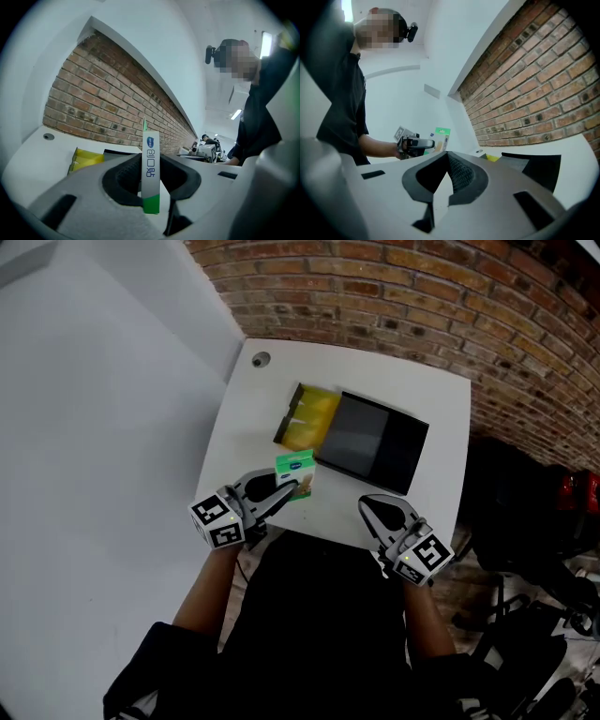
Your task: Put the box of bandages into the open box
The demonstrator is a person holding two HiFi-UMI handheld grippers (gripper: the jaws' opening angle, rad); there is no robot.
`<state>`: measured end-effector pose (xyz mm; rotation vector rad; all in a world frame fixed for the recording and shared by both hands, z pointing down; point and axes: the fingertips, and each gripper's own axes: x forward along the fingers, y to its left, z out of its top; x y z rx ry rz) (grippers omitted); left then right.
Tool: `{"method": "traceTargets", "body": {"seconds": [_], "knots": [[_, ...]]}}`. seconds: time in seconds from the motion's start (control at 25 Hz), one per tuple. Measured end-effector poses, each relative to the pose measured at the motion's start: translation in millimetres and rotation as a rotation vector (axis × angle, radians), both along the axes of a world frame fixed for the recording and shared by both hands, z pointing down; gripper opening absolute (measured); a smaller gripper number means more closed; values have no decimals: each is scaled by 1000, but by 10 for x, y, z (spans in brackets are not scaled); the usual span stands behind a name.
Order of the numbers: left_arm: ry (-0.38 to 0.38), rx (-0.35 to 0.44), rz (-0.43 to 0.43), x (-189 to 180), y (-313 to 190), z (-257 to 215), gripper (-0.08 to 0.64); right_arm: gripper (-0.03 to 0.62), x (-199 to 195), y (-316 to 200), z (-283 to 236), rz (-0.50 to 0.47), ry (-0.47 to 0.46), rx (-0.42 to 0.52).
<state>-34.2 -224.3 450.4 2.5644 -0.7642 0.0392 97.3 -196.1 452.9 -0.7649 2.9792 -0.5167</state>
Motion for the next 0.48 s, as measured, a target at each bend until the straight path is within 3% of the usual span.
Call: {"method": "traceTargets", "body": {"seconds": [0.48], "knots": [[-87,-157,95,-281,-700,219,97,6,-97,-194,102,123,30,-44]]}}
